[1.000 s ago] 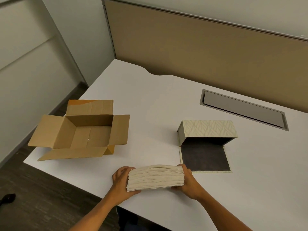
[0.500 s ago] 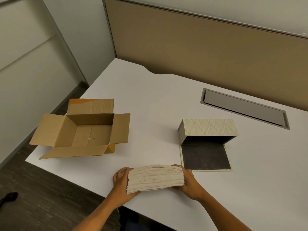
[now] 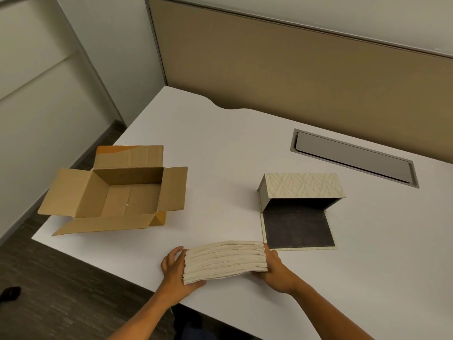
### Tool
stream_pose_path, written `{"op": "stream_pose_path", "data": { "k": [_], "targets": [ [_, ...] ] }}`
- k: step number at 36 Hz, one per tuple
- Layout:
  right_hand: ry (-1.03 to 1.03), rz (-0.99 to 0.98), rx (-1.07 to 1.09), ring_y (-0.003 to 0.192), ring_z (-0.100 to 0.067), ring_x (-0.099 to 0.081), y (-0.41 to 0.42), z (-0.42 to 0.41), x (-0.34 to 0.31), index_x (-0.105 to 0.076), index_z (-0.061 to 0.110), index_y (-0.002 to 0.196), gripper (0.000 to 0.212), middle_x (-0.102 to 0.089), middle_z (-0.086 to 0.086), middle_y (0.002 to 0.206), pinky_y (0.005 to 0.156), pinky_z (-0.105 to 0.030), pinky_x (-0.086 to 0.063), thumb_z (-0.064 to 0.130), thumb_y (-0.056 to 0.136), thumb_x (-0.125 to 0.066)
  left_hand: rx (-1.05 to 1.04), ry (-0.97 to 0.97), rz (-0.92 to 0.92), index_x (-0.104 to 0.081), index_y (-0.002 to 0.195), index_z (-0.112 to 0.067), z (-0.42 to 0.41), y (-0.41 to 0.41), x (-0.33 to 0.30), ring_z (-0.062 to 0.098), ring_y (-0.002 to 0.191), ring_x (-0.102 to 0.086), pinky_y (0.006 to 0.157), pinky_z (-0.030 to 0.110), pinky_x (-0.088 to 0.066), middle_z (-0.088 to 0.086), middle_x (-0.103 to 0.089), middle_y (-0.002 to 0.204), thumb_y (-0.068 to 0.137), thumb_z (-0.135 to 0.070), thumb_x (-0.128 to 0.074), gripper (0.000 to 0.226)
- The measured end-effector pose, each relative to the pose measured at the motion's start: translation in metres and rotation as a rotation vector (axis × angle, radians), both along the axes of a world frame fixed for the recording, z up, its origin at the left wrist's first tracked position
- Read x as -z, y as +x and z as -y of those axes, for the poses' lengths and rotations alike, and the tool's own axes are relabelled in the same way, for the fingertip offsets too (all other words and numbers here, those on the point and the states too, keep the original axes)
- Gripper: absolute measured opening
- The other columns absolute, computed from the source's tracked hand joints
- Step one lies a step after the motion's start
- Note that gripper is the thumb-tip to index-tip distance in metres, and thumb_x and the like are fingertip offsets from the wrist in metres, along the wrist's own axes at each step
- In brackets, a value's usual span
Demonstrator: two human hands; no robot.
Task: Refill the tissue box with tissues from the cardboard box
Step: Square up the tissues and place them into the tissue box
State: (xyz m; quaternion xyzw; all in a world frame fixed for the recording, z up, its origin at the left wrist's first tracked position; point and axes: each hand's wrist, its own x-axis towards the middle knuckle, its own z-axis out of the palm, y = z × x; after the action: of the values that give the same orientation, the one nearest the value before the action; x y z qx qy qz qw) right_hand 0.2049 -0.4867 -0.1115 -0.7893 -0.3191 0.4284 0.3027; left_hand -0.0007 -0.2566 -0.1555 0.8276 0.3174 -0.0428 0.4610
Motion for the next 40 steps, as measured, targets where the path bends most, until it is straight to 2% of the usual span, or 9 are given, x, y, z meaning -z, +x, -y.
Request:
{"op": "stream_pose_path", "data": {
  "k": [3, 8, 11, 13, 17, 21, 27, 34, 40],
  "targets": [
    [-0.001, -0.043, -0.004, 0.135, -0.015, -0.037, 0.005, 0.002, -0.004, -0.029, 0.036, 0.148, 0.065, -0.042, 0.010, 0.145, 0.118, -0.047, -0.036, 0.029, 0.094, -0.064, -0.019, -0.052, -0.002, -0.029, 0.116, -0.062, -0.002, 0.004, -0.007, 0.013, 0.134, -0.011, 0.113, 0.042, -0.031, -0.019, -0.021, 0.131, 0.050, -0.065, -0.082, 0.085],
    [-0.016, -0.175, 0.066, 0.138, -0.020, -0.037, 0.019, 0.012, -0.014, -0.019, 0.033, 0.150, 0.070, -0.037, 0.006, 0.151, 0.119, -0.046, -0.035, 0.036, 0.096, -0.064, -0.077, -0.177, -0.049, -0.035, 0.135, -0.042, 0.002, 0.013, -0.022, 0.016, 0.127, -0.029, 0.110, 0.045, -0.036, -0.009, -0.038, 0.131, 0.052, -0.079, -0.071, 0.098],
    [0.007, -0.274, 0.157, 0.134, -0.017, -0.044, 0.032, 0.015, -0.026, -0.021, 0.037, 0.145, 0.063, -0.041, 0.008, 0.147, 0.114, -0.039, -0.040, 0.047, 0.096, -0.059, -0.130, -0.394, 0.003, -0.044, 0.125, -0.046, 0.011, 0.031, -0.038, 0.014, 0.120, -0.051, 0.098, 0.028, -0.046, -0.011, -0.055, 0.125, 0.057, -0.085, -0.064, 0.081],
    [0.047, -0.291, 0.243, 0.130, -0.012, -0.047, 0.052, 0.033, -0.041, -0.025, 0.037, 0.144, 0.063, -0.044, 0.008, 0.145, 0.109, -0.035, -0.040, 0.058, 0.092, -0.054, -0.138, -0.485, 0.057, -0.041, 0.130, -0.044, 0.032, 0.061, -0.060, 0.005, 0.116, -0.053, 0.093, 0.017, -0.040, -0.020, -0.056, 0.123, 0.069, -0.083, -0.053, 0.073],
    [0.043, -0.328, 0.397, 0.119, -0.011, -0.054, 0.070, 0.046, -0.041, -0.034, 0.034, 0.140, 0.061, -0.051, 0.010, 0.135, 0.101, -0.035, -0.046, 0.066, 0.088, -0.044, -0.193, -0.637, 0.045, -0.033, 0.135, -0.043, 0.057, 0.090, -0.069, 0.006, 0.117, -0.051, 0.106, 0.029, -0.033, -0.015, -0.054, 0.129, 0.082, -0.069, -0.041, 0.061],
    [0.047, -0.413, 0.546, 0.118, -0.020, -0.057, 0.075, 0.055, -0.031, -0.047, 0.024, 0.138, 0.050, -0.059, 0.001, 0.131, 0.094, -0.039, -0.053, 0.052, 0.096, -0.052, -0.320, -0.793, 0.106, -0.052, 0.130, -0.029, 0.068, 0.100, -0.069, 0.023, 0.117, -0.058, 0.108, 0.044, -0.043, 0.001, -0.066, 0.125, 0.084, -0.058, -0.061, 0.055],
    [0.042, -0.383, 0.680, 0.117, -0.023, -0.059, 0.098, 0.085, -0.036, -0.054, 0.020, 0.135, 0.050, -0.061, -0.004, 0.130, 0.092, -0.039, -0.051, 0.050, 0.095, -0.058, -0.410, -0.909, 0.149, -0.066, 0.118, -0.014, 0.088, 0.132, -0.074, 0.026, 0.101, -0.062, 0.080, 0.033, -0.046, 0.009, -0.076, 0.106, 0.086, -0.037, -0.061, 0.039],
    [0.067, -0.341, 0.816, 0.114, -0.027, -0.059, 0.135, 0.105, -0.043, -0.056, 0.014, 0.132, 0.049, -0.062, -0.007, 0.127, 0.088, -0.038, -0.050, 0.045, 0.095, -0.061, -0.410, -0.884, 0.104, -0.069, 0.108, -0.014, 0.111, 0.179, -0.063, 0.025, 0.102, -0.067, 0.084, 0.033, -0.052, 0.003, -0.078, 0.098, 0.088, -0.031, -0.067, 0.027],
    [0.081, -0.387, 0.900, 0.121, -0.030, -0.055, 0.154, 0.107, -0.044, -0.055, 0.011, 0.135, 0.048, -0.059, -0.010, 0.132, 0.100, -0.045, -0.050, 0.037, 0.096, -0.063, -0.516, -0.915, 0.088, -0.070, 0.103, -0.016, 0.121, 0.206, -0.057, 0.025, 0.101, -0.065, 0.080, 0.032, -0.052, 0.003, -0.079, 0.092, 0.086, -0.033, -0.071, 0.025]
  ]
}}
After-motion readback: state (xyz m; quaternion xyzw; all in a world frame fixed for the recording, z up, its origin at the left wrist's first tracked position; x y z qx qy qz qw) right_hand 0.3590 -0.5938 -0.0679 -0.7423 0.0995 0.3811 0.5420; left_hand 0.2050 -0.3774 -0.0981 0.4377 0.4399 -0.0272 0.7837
